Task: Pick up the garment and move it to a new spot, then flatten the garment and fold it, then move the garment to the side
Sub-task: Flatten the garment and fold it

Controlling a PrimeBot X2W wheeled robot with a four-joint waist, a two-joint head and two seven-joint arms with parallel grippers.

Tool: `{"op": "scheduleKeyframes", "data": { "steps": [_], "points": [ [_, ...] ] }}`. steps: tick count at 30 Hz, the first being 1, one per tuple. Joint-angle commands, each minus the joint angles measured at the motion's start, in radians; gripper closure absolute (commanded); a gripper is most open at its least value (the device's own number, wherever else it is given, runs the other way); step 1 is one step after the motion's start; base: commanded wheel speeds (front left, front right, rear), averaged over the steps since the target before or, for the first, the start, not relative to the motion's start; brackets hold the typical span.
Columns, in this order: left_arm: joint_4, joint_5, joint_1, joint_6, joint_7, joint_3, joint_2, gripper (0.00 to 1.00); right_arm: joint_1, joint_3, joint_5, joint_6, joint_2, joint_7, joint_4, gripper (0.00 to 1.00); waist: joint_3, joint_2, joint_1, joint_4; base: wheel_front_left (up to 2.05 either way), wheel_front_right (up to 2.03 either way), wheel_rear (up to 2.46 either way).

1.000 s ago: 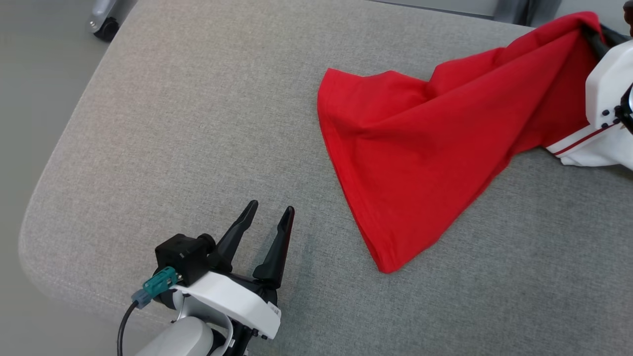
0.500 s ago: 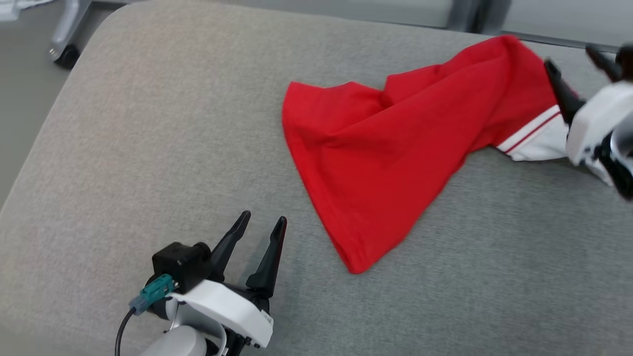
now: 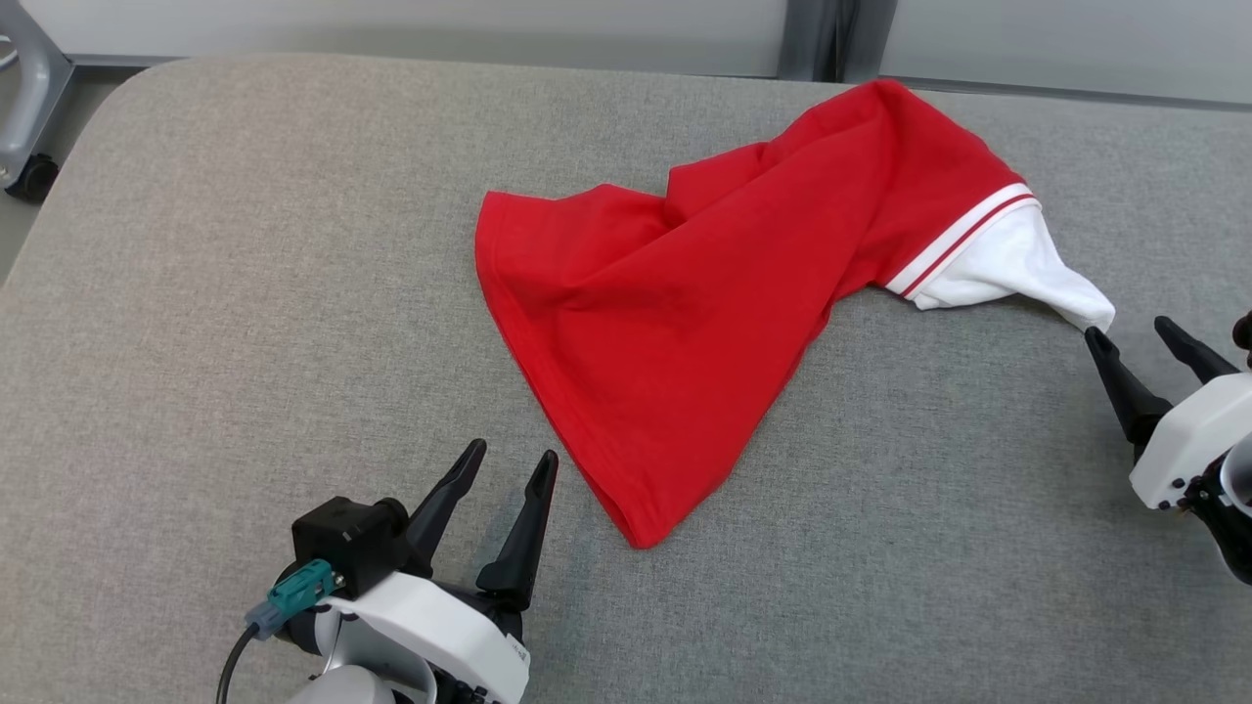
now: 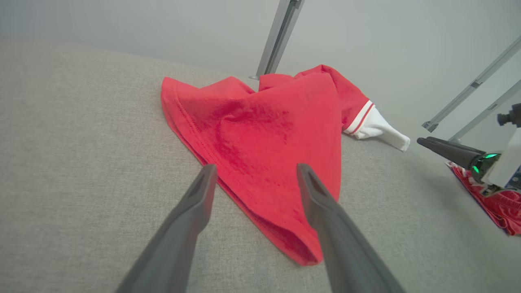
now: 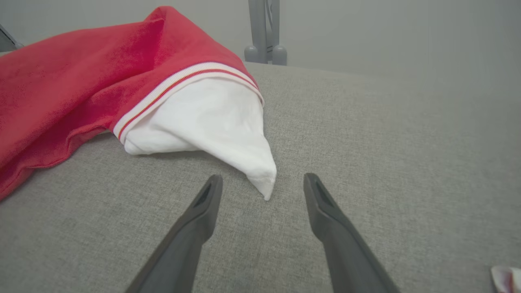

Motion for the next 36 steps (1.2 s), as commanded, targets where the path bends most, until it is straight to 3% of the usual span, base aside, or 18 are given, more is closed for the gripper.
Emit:
{"op": "scheduleKeyframes", "data": {
  "steps": [1,14,15,16,20,21,29,36],
  "points": [
    [-0.006,0.007,0.001,0.004,0.003,0.003,0.007,0.0,0.01,0.0,0.01,0.0,0.003,0.0,-0.003,0.0,0.008,0.0,0.0,0.001,0.0,0.0,0.0],
    [-0.026,0.015,-0.016,0.019,0.01,0.009,0.026,0.0,-0.062,-0.007,0.046,0.0,0.056,0.03,0.124,0.0,0.051,0.0,0.0,0.055,0.0,0.0,0.0],
    [-0.027,0.014,-0.015,0.019,0.009,0.01,0.027,0.0,-0.067,-0.006,0.049,0.0,0.057,0.031,0.13,0.1,0.053,0.0,0.0,0.057,0.0,0.0,0.0],
    [-0.027,0.014,-0.015,0.019,0.009,0.011,0.028,0.0,-0.073,-0.005,0.053,0.0,0.059,0.03,0.133,0.51,0.055,0.0,0.0,0.059,0.0,0.0,0.0],
    [-0.027,0.012,-0.014,0.021,0.007,0.014,0.03,0.0,-0.078,-0.01,0.088,0.0,0.064,0.02,0.111,0.83,0.057,0.0,0.0,0.06,0.0,0.0,0.0],
    [-0.026,0.012,-0.013,0.024,0.007,0.015,0.031,0.0,-0.076,-0.012,0.1,0.0,0.065,0.018,0.1,1.0,0.056,0.0,0.0,0.058,0.0,0.0,0.0],
    [-0.025,0.003,0.006,0.031,0.0,0.02,0.031,0.0,0.001,-0.045,0.253,0.0,0.038,0.025,-0.108,1.0,0.028,0.0,0.0,0.012,0.0,0.0,0.0],
    [-0.012,-0.008,0.025,0.023,-0.012,0.026,0.024,0.0,0.131,-0.071,0.427,0.0,-0.053,0.128,-0.408,1.0,-0.018,0.0,0.0,-0.067,0.0,0.0,0.0]
  ]
}}
